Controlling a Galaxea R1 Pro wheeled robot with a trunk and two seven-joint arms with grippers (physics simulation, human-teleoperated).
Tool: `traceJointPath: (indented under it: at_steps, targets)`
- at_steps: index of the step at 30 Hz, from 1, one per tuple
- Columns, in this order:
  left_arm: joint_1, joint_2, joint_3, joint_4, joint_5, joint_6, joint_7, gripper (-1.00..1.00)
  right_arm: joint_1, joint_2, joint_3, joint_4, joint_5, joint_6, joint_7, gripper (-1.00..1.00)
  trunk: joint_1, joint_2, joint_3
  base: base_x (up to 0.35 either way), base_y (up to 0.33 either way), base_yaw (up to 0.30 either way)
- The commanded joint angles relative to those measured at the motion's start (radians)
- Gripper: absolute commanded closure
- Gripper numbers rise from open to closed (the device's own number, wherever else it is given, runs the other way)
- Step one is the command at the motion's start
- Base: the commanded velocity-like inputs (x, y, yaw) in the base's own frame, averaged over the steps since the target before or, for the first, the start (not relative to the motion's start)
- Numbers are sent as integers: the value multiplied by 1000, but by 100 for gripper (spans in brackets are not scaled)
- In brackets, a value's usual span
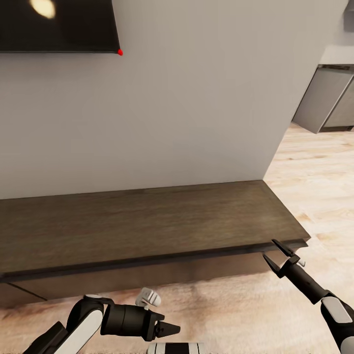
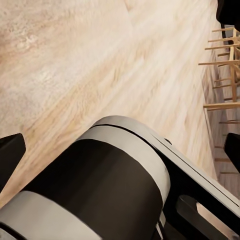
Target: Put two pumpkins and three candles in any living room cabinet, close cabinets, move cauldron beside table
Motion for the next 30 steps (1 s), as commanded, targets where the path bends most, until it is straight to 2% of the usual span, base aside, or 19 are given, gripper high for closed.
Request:
traceJointPath:
  at_steps: [1, 10, 16, 17, 22, 24, 30]
  targets:
    - [-1, 1, -1, 0, -1, 2, -3, -100, -1, 0, -2, 1, 0, 5, 2, -100, 0, -1, -5, 0, 0, 0]
    - [-1, 1, -1, 0, -2, -2, -3, -100, -1, -1, -1, 1, 0, 5, 2, -100, 4, -3, -40, 0, 0, 0]
    - [-1, 1, -1, 0, -2, -3, -3, -100, -1, -7, 5, 1, 0, 3, 5, -100, 5, -3, -47, 0, 0, 0]
    - [-1, 1, -1, 0, -2, -3, -3, -100, -1, -9, 11, 0, 0, 3, 9, -100, 5, -3, -47, 0, 0, 0]
    - [-1, 1, -1, 0, -2, -3, -3, -100, -1, -31, 114, 0, 2, -2, 79, -100, 5, -3, -47, 0, 0, 0]
    - [-1, 1, -1, 0, -2, -3, -3, -100, -1, -38, 136, 0, 2, -3, 95, -100, 5, -3, -47, 0, 0, 0]
    - [-1, 1, -1, 0, -2, -4, -3, -100, -1, -45, 158, 0, 2, -4, 111, -100, 5, -3, -47, 0, 0, 0]
